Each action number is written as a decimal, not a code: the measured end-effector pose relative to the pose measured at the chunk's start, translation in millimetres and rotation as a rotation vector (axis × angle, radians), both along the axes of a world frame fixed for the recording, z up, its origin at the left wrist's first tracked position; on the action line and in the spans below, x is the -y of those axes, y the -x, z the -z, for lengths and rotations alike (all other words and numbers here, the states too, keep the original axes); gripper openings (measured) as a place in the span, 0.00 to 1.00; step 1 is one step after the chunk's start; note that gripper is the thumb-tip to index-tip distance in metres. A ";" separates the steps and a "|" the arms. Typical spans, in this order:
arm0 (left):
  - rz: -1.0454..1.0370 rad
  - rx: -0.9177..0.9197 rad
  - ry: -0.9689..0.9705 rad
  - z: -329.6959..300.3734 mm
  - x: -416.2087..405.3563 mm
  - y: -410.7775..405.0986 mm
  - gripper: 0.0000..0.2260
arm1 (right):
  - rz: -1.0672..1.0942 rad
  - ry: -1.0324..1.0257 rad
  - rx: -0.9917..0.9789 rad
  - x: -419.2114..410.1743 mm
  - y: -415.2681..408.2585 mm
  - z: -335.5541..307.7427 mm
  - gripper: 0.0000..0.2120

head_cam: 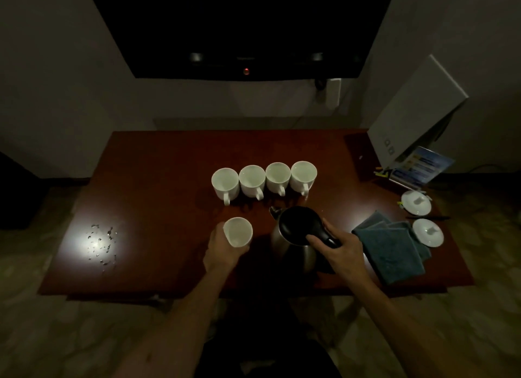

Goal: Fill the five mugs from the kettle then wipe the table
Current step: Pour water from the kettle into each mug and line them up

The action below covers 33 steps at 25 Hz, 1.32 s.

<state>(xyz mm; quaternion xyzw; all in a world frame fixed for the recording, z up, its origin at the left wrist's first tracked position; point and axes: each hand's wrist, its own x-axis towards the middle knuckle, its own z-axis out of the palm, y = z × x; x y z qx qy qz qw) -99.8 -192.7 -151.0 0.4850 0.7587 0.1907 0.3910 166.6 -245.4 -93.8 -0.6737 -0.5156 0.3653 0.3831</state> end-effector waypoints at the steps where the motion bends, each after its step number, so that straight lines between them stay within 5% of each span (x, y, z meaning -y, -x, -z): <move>1: 0.027 -0.003 0.012 -0.7 0.4 -4.9 0.39 | -0.009 -0.008 0.016 2.1 -3.1 -4.3 0.24; 11: 0.251 -0.049 0.067 -11.1 0.2 -39.4 0.35 | -0.264 0.062 0.368 -16.2 -28.8 -50.6 0.42; 19: 0.204 -0.039 0.014 -6.4 6.3 -37.7 0.25 | -0.390 0.159 0.521 -35.1 -19.1 -71.4 0.19; 24: 0.197 -0.038 -0.005 -4.7 5.8 -35.4 0.21 | -0.444 0.214 0.534 -39.9 -3.2 -74.0 0.25; 33: 0.193 -0.052 -0.057 -0.1 5.7 -33.9 0.18 | -0.474 0.280 0.652 -55.9 20.1 -90.9 0.20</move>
